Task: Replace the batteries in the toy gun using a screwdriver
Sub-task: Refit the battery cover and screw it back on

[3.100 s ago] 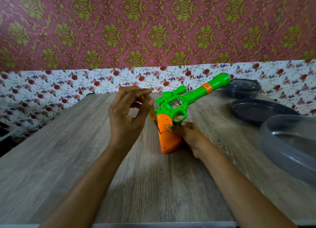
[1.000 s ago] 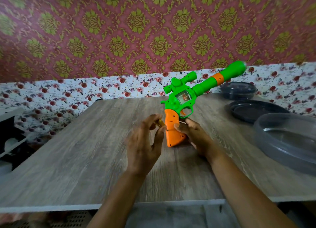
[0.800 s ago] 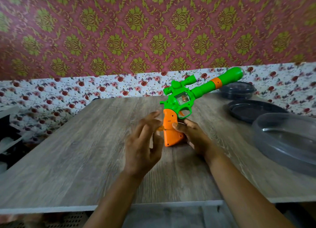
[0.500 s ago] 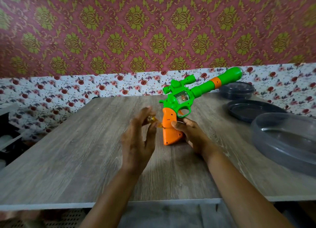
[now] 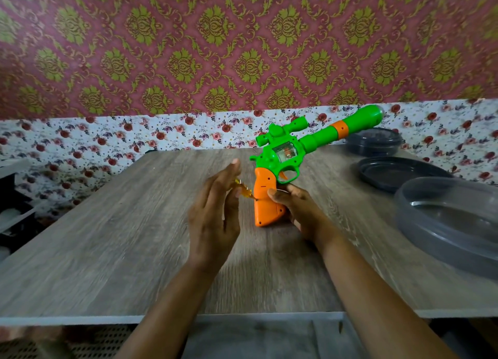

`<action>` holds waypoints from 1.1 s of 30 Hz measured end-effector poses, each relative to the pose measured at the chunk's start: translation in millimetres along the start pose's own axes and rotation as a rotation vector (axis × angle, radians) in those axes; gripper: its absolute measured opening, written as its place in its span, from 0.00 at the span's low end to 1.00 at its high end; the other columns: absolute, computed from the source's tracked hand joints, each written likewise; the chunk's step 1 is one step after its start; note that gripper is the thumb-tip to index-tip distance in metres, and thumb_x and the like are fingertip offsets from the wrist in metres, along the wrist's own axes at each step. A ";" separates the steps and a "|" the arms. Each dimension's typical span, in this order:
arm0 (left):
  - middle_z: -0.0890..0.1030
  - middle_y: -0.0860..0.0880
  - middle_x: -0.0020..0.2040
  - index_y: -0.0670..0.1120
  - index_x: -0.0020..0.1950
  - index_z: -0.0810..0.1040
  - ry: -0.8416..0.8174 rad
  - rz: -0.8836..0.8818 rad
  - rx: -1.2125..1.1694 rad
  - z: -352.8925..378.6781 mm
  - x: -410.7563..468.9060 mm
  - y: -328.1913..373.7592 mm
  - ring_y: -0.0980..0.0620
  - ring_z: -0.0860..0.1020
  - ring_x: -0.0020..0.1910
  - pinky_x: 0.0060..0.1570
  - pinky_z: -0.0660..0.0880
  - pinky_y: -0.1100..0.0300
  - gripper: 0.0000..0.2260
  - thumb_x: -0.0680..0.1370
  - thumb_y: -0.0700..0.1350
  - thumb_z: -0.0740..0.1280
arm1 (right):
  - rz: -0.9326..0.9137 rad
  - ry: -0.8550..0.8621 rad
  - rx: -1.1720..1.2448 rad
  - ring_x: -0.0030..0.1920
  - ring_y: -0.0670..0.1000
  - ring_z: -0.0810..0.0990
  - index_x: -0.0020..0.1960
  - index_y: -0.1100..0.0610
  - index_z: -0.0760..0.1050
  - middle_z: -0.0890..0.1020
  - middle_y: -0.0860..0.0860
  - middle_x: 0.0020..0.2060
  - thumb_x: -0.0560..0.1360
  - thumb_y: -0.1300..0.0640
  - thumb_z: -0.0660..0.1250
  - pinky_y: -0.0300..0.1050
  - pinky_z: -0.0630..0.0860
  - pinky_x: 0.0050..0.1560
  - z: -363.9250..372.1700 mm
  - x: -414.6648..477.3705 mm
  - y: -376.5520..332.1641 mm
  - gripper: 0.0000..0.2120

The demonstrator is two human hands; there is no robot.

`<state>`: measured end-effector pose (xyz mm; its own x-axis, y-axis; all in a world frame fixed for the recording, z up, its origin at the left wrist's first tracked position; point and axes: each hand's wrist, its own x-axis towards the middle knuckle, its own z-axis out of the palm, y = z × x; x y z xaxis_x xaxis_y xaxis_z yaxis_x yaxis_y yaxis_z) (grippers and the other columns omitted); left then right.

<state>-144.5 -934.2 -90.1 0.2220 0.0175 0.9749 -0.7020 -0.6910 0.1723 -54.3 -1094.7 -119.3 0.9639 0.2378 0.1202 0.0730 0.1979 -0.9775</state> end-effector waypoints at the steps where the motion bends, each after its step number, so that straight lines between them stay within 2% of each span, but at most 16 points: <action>1: 0.77 0.48 0.56 0.43 0.65 0.70 -0.014 -0.003 0.001 -0.3 -0.1 0.3 0.57 0.76 0.53 0.53 0.70 0.73 0.15 0.78 0.37 0.60 | 0.003 0.001 -0.001 0.54 0.51 0.80 0.55 0.52 0.75 0.82 0.51 0.52 0.74 0.58 0.66 0.53 0.75 0.58 0.1 0.7 0.0 0.10; 5: 0.75 0.48 0.61 0.42 0.63 0.74 -0.055 0.043 -0.023 -1.2 -0.2 2.0 0.55 0.74 0.61 0.58 0.70 0.70 0.14 0.78 0.38 0.61 | -0.002 0.003 0.018 0.53 0.52 0.80 0.54 0.52 0.76 0.82 0.52 0.52 0.74 0.59 0.66 0.53 0.75 0.58 0.4 1.3 0.5 0.09; 7: 0.74 0.47 0.60 0.45 0.61 0.74 -0.052 0.065 -0.023 -0.8 -0.4 0.0 0.59 0.73 0.57 0.53 0.72 0.69 0.13 0.77 0.40 0.63 | -0.013 -0.011 0.027 0.55 0.53 0.80 0.57 0.53 0.75 0.82 0.53 0.53 0.74 0.59 0.66 0.54 0.75 0.58 -0.1 1.2 1.3 0.12; 10: 0.70 0.48 0.53 0.48 0.59 0.74 -0.020 0.055 -0.008 -1.1 -1.3 -2.1 0.60 0.70 0.49 0.44 0.72 0.67 0.13 0.76 0.37 0.65 | -0.010 -0.019 0.023 0.56 0.53 0.80 0.58 0.53 0.75 0.81 0.54 0.55 0.73 0.58 0.66 0.54 0.75 0.59 0.0 1.1 2.0 0.13; 13: 0.75 0.49 0.55 0.45 0.64 0.70 0.001 0.017 -0.015 -0.7 -1.4 -0.9 0.57 0.73 0.51 0.50 0.70 0.71 0.16 0.77 0.34 0.60 | -0.001 -0.009 0.018 0.55 0.53 0.80 0.55 0.53 0.76 0.81 0.53 0.55 0.74 0.58 0.66 0.54 0.75 0.59 0.1 1.1 1.1 0.10; 15: 0.77 0.51 0.57 0.45 0.66 0.68 -0.004 0.001 0.000 -1.7 -0.9 -0.2 0.55 0.75 0.54 0.53 0.70 0.68 0.18 0.76 0.33 0.58 | 0.000 -0.009 0.010 0.55 0.53 0.80 0.56 0.52 0.76 0.81 0.53 0.55 0.74 0.58 0.66 0.54 0.75 0.58 0.2 0.8 0.3 0.10; 18: 0.73 0.52 0.64 0.45 0.66 0.70 -0.063 0.044 0.000 -2.1 -1.6 0.1 0.56 0.73 0.61 0.54 0.73 0.63 0.19 0.76 0.34 0.57 | 0.000 -0.011 0.019 0.56 0.53 0.80 0.56 0.52 0.75 0.81 0.54 0.55 0.74 0.58 0.66 0.54 0.75 0.58 0.2 0.3 0.5 0.11; 20: 0.70 0.50 0.67 0.44 0.67 0.69 -0.100 0.066 -0.017 -0.6 -2.4 0.2 0.52 0.72 0.64 0.58 0.72 0.60 0.18 0.77 0.37 0.59 | -0.005 -0.018 0.033 0.55 0.54 0.80 0.57 0.53 0.75 0.81 0.54 0.55 0.74 0.59 0.65 0.54 0.76 0.57 0.7 -0.4 0.4 0.11; 21: 0.69 0.48 0.66 0.45 0.67 0.69 -0.103 0.068 -0.015 0.2 -2.7 -0.1 0.51 0.72 0.62 0.58 0.71 0.61 0.17 0.79 0.40 0.59 | -0.008 -0.020 0.038 0.55 0.54 0.80 0.58 0.54 0.75 0.81 0.55 0.55 0.74 0.59 0.65 0.54 0.76 0.57 0.7 -1.0 0.2 0.12; 23: 0.69 0.46 0.58 0.45 0.66 0.70 -0.073 0.063 0.002 0.2 -2.0 -0.8 0.55 0.70 0.55 0.53 0.69 0.67 0.15 0.80 0.46 0.60 | -0.007 -0.012 0.037 0.55 0.54 0.80 0.60 0.55 0.74 0.81 0.55 0.55 0.74 0.59 0.65 0.55 0.76 0.57 0.8 -1.5 -0.2 0.14; 25: 0.70 0.48 0.52 0.44 0.64 0.74 -0.038 0.058 0.000 -1.1 -1.5 -1.5 0.60 0.69 0.50 0.46 0.68 0.71 0.14 0.79 0.43 0.63 | 0.000 -0.007 0.025 0.55 0.54 0.80 0.59 0.55 0.75 0.81 0.54 0.55 0.74 0.59 0.65 0.55 0.76 0.57 0.8 -1.2 -0.6 0.14; 27: 0.73 0.48 0.52 0.43 0.63 0.75 -0.017 0.053 0.010 -1.2 -1.6 -1.6 0.59 0.72 0.48 0.44 0.68 0.71 0.14 0.77 0.38 0.63 | 0.006 -0.002 0.022 0.55 0.54 0.80 0.57 0.53 0.75 0.81 0.54 0.55 0.74 0.58 0.66 0.55 0.75 0.58 0.9 -0.7 -0.6 0.11; 30: 0.79 0.48 0.56 0.43 0.67 0.69 -0.003 0.011 0.035 0.5 -1.6 -0.5 0.54 0.76 0.51 0.47 0.71 0.64 0.17 0.78 0.36 0.60 | 0.010 0.010 0.024 0.54 0.52 0.80 0.55 0.53 0.75 0.81 0.54 0.53 0.74 0.59 0.65 0.54 0.75 0.58 1.8 -0.7 -1.5 0.09; 33: 0.75 0.48 0.63 0.42 0.66 0.70 -0.030 0.014 0.007 0.6 -2.7 -1.3 0.58 0.73 0.59 0.51 0.74 0.60 0.17 0.78 0.36 0.59 | 0.011 0.005 0.018 0.54 0.52 0.80 0.56 0.52 0.75 0.81 0.53 0.53 0.75 0.59 0.65 0.53 0.75 0.58 1.4 -1.1 -2.4 0.10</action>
<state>-143.7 -933.8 -93.1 0.2322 -0.0142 0.9726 -0.7003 -0.6963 0.1570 -55.9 -1094.0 -116.8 0.9658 0.2357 0.1086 0.0577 0.2128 -0.9754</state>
